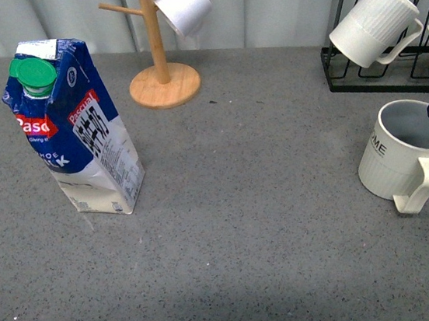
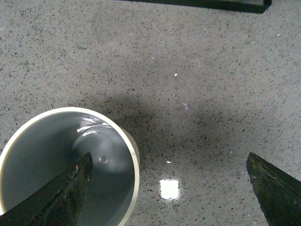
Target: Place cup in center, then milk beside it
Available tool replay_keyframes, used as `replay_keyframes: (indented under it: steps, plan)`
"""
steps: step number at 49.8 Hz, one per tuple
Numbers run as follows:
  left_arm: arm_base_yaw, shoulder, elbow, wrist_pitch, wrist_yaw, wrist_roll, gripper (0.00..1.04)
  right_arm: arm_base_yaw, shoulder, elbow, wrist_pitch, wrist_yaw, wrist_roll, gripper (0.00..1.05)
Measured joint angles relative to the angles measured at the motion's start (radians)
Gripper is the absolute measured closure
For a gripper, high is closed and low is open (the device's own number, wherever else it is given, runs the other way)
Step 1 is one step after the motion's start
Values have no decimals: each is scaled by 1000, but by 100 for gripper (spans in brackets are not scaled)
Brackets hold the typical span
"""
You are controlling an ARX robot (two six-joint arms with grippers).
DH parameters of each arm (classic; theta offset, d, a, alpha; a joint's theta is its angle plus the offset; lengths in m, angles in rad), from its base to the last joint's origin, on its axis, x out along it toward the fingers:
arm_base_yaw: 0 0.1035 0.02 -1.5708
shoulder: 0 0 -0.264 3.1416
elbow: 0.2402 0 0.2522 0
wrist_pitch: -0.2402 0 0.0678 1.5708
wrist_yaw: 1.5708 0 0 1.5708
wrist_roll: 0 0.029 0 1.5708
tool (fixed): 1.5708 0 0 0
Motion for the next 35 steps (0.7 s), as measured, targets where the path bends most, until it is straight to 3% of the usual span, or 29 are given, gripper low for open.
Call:
replay_keyframes:
  steps: [7,27,31,35]
  plan:
    - [0,0,0,0,0,0,7,10,32,31,-48,-5,31,10]
    - [0,0,0,0,0,0,7,23,48,57,-129,-12,88,89]
    - [0,0,0,0,0,0,7,23,48,59,-135,-12,94,100]
    - [0,0,0,0,0,0,7,23,48,65,-140,-22,100,104]
